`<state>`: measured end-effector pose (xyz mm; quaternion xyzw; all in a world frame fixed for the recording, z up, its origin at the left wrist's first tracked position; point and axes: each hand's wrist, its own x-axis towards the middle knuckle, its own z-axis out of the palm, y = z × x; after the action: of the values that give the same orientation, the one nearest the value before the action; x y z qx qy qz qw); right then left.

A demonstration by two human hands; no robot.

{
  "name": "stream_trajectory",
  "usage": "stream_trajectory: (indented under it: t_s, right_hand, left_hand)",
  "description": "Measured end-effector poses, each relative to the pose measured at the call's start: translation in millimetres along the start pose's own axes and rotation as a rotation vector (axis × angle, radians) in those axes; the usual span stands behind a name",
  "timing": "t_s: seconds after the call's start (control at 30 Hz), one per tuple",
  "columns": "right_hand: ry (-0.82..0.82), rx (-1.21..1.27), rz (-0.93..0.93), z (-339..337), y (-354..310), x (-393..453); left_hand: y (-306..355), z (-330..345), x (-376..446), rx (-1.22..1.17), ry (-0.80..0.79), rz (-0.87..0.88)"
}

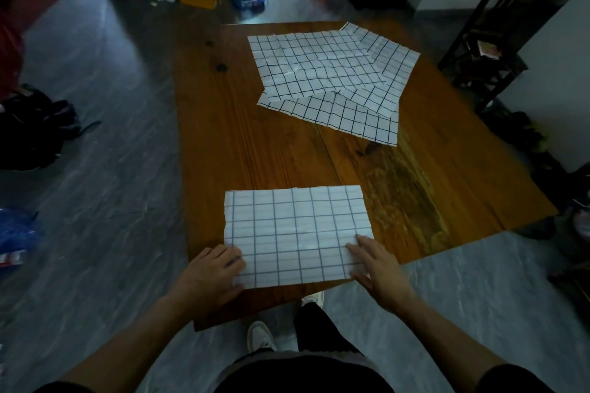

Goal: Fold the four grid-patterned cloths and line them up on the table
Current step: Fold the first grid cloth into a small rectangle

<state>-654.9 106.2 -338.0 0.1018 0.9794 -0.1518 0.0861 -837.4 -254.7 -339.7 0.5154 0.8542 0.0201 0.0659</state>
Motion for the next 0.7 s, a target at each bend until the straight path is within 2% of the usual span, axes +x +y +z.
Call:
stream_trajectory:
  t_s: [0.33,0.5,0.7]
  right_hand:
    - [-0.082,0.019,-0.011,-13.6,8.1,10.7]
    - [-0.071,0.039,0.007,-21.2,5.4,23.3]
    - [-0.008,0.102,0.054,-36.1,-23.2,35.5]
  left_hand:
    - [3.3,-14.6,9.9,-0.081,-0.067,0.102]
    - [6.9,-11.7,11.6,-0.09,-0.062,0.048]
    - [19.1,-30.7,19.3,-0.265,0.091,-0.12]
